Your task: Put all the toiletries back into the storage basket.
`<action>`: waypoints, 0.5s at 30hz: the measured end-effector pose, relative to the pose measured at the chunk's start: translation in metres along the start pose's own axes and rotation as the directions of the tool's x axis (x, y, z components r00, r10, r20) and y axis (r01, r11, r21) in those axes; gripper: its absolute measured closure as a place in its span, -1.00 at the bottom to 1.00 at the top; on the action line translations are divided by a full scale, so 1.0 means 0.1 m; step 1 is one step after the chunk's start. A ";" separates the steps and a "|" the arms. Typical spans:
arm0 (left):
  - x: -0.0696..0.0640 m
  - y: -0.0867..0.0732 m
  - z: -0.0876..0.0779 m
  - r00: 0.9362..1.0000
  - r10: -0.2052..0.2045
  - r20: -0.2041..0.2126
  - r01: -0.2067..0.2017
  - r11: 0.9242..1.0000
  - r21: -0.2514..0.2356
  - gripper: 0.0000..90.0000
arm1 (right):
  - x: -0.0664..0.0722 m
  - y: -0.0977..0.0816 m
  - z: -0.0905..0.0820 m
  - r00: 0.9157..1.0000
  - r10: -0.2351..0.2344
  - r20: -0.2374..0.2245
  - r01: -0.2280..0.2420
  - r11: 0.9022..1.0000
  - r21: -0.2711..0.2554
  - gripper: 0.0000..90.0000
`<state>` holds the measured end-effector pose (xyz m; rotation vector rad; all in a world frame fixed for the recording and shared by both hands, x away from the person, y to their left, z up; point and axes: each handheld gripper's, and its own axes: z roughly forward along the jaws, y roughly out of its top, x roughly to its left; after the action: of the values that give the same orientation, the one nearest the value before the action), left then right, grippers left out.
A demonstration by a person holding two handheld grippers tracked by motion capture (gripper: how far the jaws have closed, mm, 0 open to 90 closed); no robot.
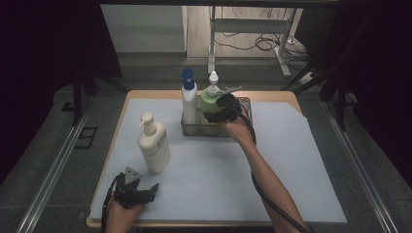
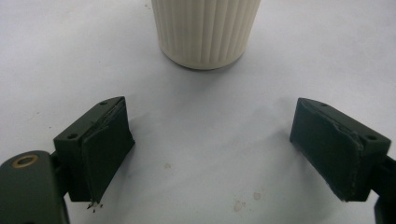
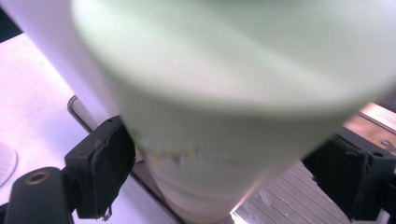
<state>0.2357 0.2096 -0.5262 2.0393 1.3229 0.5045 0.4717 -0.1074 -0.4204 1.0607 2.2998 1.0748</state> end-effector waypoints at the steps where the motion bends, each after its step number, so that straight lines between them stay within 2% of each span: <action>1: 0.00 0.00 0.00 1.000 0.000 0.000 0.000 1.000 0.000 -0.73 | 0.00 -0.01 -0.02 1.000 -0.002 0.000 0.002 1.000 -0.006 -0.72; 11: 0.00 0.00 0.00 1.000 0.000 0.000 0.000 1.000 -0.002 -0.73 | 0.01 -0.03 -0.24 1.000 -0.029 -0.011 0.029 0.999 -0.025 -0.71; 15: 0.00 0.00 0.00 1.000 0.000 0.000 0.000 1.000 -0.002 -0.73 | 0.02 -0.05 -0.30 0.999 -0.034 -0.018 0.034 0.999 -0.017 -0.71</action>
<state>0.2356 0.2095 -0.5263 2.0374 1.3222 0.5050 0.4499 -0.1220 -0.4056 1.0062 2.3102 1.0929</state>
